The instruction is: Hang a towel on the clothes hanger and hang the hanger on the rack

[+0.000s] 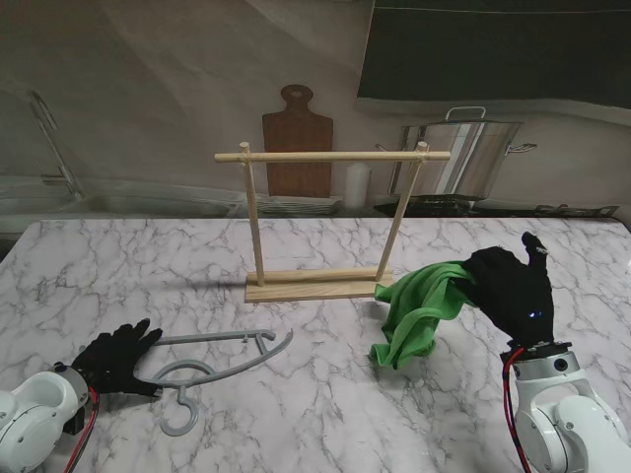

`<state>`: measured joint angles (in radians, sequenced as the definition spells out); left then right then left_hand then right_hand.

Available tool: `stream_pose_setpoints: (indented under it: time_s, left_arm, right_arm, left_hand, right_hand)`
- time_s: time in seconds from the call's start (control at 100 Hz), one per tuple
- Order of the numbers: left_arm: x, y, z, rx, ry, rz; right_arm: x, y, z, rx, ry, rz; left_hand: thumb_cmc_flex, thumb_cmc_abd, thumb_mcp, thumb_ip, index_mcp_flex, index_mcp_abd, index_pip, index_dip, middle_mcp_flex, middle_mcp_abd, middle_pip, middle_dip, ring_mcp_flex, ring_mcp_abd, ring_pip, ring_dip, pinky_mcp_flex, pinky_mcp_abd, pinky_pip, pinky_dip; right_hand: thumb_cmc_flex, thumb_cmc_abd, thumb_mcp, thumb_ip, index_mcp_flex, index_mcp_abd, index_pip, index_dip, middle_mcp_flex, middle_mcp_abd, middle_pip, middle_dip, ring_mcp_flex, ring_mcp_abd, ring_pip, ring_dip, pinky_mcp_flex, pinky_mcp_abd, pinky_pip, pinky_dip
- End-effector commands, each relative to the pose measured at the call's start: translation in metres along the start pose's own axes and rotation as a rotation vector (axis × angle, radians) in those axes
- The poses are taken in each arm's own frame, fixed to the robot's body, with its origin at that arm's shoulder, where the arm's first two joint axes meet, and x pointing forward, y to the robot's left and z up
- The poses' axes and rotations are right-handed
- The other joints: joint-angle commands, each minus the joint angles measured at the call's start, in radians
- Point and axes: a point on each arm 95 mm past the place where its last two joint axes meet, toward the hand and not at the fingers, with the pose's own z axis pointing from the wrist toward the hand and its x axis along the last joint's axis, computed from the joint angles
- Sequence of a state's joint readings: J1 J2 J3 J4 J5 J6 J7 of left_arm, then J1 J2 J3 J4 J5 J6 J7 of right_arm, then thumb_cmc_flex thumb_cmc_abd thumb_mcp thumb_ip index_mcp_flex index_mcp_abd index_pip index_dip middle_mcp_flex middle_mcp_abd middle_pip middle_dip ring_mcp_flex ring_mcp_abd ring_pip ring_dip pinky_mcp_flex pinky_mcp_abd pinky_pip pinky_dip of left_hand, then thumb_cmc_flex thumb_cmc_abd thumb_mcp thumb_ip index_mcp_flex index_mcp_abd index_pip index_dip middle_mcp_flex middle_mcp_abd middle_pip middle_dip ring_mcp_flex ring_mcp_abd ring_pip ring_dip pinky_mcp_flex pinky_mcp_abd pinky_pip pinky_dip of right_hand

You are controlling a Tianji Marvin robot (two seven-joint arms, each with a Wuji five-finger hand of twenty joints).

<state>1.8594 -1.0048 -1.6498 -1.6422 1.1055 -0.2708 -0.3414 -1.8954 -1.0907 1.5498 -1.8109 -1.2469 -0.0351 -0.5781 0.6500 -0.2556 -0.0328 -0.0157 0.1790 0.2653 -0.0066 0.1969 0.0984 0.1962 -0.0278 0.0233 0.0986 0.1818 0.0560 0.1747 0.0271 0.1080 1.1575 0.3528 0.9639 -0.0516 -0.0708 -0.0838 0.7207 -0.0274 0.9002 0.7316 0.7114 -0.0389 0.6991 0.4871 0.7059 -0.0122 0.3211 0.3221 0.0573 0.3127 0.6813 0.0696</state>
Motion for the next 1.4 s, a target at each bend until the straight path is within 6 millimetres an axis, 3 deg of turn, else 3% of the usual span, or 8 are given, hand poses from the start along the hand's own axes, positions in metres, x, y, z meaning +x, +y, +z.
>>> stream_pose_setpoints:
  time_s: [0.0,0.15,0.62,0.83,1.0,1.09,1.2,1.39]
  left_arm:
    - [0.001,0.004,0.0,-0.036,-0.001,0.007]
    - [0.001,0.005,0.002,-0.072,0.0,0.011]
    - [0.004,0.008,0.007,-0.168,0.0,0.014]
    - [0.005,0.008,0.008,-0.18,-0.006,0.019]
    - [0.008,0.01,0.01,-0.183,-0.019,-0.02]
    - [0.008,0.011,0.012,-0.189,-0.022,-0.04]
    - [0.01,0.012,0.013,-0.171,-0.021,-0.068]
    - [0.011,0.008,0.013,-0.067,-0.005,-0.135]
  right_arm:
    - [0.0,-0.002,-0.001,0.003,-0.006,-0.001]
    - [0.001,-0.003,-0.001,0.006,-0.005,-0.001]
    - [0.001,-0.003,-0.002,0.01,-0.011,0.0]
    - [0.0,-0.003,-0.002,0.009,-0.011,0.0]
    - [0.0,-0.003,-0.002,0.009,-0.012,0.002]
    - [0.0,-0.003,-0.002,0.008,-0.012,0.002]
    - [0.0,-0.003,-0.002,0.009,-0.013,0.002]
    - [0.0,-0.003,-0.002,0.01,-0.011,0.001]
  left_hand:
    - [0.019,-0.049,0.013,0.002,0.002,-0.017,-0.003,-0.016,-0.023,-0.018,-0.011,-0.011,0.003,-0.019,0.005,-0.024,0.008,-0.009,-1.069,-0.013]
    - [0.048,-0.068,0.016,0.008,-0.008,-0.07,-0.003,-0.013,-0.022,-0.021,-0.011,-0.011,0.014,-0.018,0.008,-0.021,0.02,-0.003,-1.057,-0.005]
    - [0.151,-0.083,0.031,0.029,-0.001,-0.088,0.001,-0.003,-0.004,-0.035,-0.009,-0.009,0.035,-0.032,0.013,-0.017,0.045,-0.009,-1.034,0.018]
    - [0.309,-0.026,0.02,0.04,0.014,-0.094,0.003,0.004,0.062,-0.069,-0.002,-0.001,0.079,-0.063,0.029,-0.014,0.084,-0.024,-1.012,0.038]
    - [0.634,0.151,0.055,0.057,0.075,-0.154,0.028,0.028,0.169,-0.118,0.028,0.039,0.16,-0.098,0.056,-0.004,0.13,-0.049,-0.944,0.058]
    - [0.641,0.162,0.225,0.058,0.117,-0.182,0.052,0.045,0.215,-0.131,0.048,0.055,0.204,-0.108,0.073,0.003,0.145,-0.056,-0.877,0.067]
    - [0.641,0.174,0.392,0.008,0.186,-0.193,0.096,0.078,0.295,-0.127,0.078,0.076,0.273,-0.105,0.098,0.012,0.132,-0.055,-0.693,0.077]
    - [0.641,0.208,0.354,-0.013,0.376,-0.135,0.237,0.219,0.521,-0.094,0.172,0.139,0.43,-0.076,0.159,0.039,0.174,-0.024,-0.462,0.043]
  right_hand:
    - [0.068,0.068,0.038,0.03,0.07,-0.109,0.034,0.013,0.011,-0.002,-0.025,0.011,-0.008,0.001,-0.026,0.008,-0.022,0.029,-0.021,-0.014]
    - [0.068,0.068,0.039,0.03,0.07,-0.111,0.034,0.014,0.01,0.0,-0.026,0.011,-0.009,0.002,-0.026,0.008,-0.022,0.029,-0.022,-0.016]
    - [0.069,0.067,0.039,0.03,0.068,-0.112,0.033,0.014,0.008,0.0,-0.028,0.011,-0.011,0.003,-0.027,0.008,-0.025,0.03,-0.027,-0.022]
    - [0.067,0.067,0.039,0.03,0.067,-0.114,0.032,0.014,0.009,0.0,-0.028,0.011,-0.012,0.003,-0.027,0.008,-0.026,0.03,-0.028,-0.024]
    - [0.066,0.068,0.039,0.03,0.068,-0.115,0.032,0.013,0.011,-0.001,-0.028,0.012,-0.011,0.002,-0.027,0.008,-0.027,0.03,-0.028,-0.025]
    - [0.067,0.067,0.039,0.03,0.068,-0.114,0.032,0.013,0.01,0.0,-0.029,0.012,-0.011,0.003,-0.027,0.008,-0.026,0.03,-0.028,-0.025]
    - [0.068,0.067,0.039,0.03,0.068,-0.113,0.032,0.013,0.011,0.001,-0.028,0.012,-0.01,0.003,-0.026,0.008,-0.026,0.029,-0.028,-0.026]
    - [0.068,0.067,0.039,0.03,0.069,-0.112,0.033,0.013,0.012,0.0,-0.028,0.012,-0.01,0.003,-0.027,0.008,-0.026,0.03,-0.028,-0.027]
